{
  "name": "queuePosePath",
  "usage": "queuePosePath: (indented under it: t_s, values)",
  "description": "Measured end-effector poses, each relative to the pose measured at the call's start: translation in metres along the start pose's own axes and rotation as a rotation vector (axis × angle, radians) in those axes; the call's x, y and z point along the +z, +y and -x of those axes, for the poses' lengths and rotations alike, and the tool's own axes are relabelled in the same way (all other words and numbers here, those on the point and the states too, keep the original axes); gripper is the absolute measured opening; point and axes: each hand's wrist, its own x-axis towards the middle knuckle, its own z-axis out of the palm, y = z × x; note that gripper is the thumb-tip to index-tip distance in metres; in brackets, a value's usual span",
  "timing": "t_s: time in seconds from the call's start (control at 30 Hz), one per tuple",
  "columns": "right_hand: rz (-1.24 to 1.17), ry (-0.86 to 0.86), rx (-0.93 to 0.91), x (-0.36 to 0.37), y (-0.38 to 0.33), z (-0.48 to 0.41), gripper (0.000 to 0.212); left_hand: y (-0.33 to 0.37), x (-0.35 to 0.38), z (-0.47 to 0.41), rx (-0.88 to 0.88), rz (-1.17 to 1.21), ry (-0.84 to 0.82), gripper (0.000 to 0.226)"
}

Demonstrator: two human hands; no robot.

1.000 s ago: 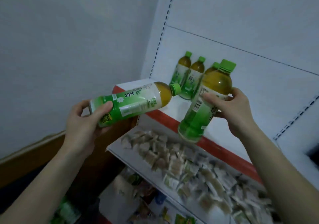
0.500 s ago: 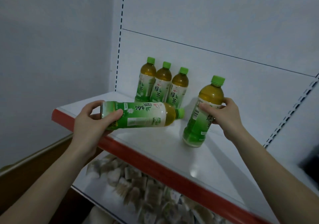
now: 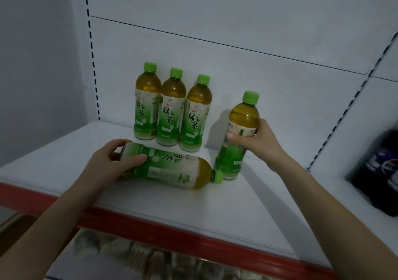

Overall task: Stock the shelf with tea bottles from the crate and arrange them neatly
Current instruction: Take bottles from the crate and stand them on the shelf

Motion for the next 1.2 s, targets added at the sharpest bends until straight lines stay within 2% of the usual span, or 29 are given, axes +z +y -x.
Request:
queuePosePath:
  t_s: [0.07,0.17,0.3,0.5,0.73,0.83,0.97,1.03,1.1,1.2]
  values:
    - [-0.023,-0.071,0.026,-0.005,0.004,0.006,0.058,-0.001,-0.002,-0.004,0.003,-0.038,-0.052,0.058]
    - [-0.073,-0.096,0.067,-0.009,0.012,0.011,0.073,-0.002,-0.007,-0.009,0.015,-0.087,-0.111,0.064]
    - [-0.015,0.031,0.013,0.002,0.014,0.009,0.076,-0.007,-0.007,-0.013,0.017,-0.064,-0.157,0.057]
    - [0.064,0.147,-0.047,0.034,0.013,-0.014,0.076,-0.012,-0.005,-0.014,0.038,-0.068,-0.140,0.064]
    - [0.088,0.132,-0.043,0.043,0.017,-0.029,0.065,-0.014,-0.004,-0.015,0.080,-0.148,-0.114,0.043]
    - [0.101,0.143,-0.041,0.045,0.017,-0.034,0.062,-0.011,-0.004,-0.014,0.084,-0.175,-0.123,0.049]
    - [0.101,0.150,-0.037,0.047,0.016,-0.041,0.061,-0.005,-0.007,-0.009,0.073,-0.190,-0.151,0.081]
    - [0.106,0.149,-0.032,0.047,0.016,-0.045,0.061,-0.007,-0.007,-0.011,0.072,-0.193,-0.152,0.081]
    - [0.113,0.150,-0.025,0.046,0.017,-0.048,0.062,-0.006,-0.005,-0.011,0.075,-0.192,-0.161,0.072]
    - [0.123,0.144,-0.011,0.046,0.018,-0.052,0.063,-0.007,-0.005,-0.012,0.079,-0.197,-0.170,0.084]
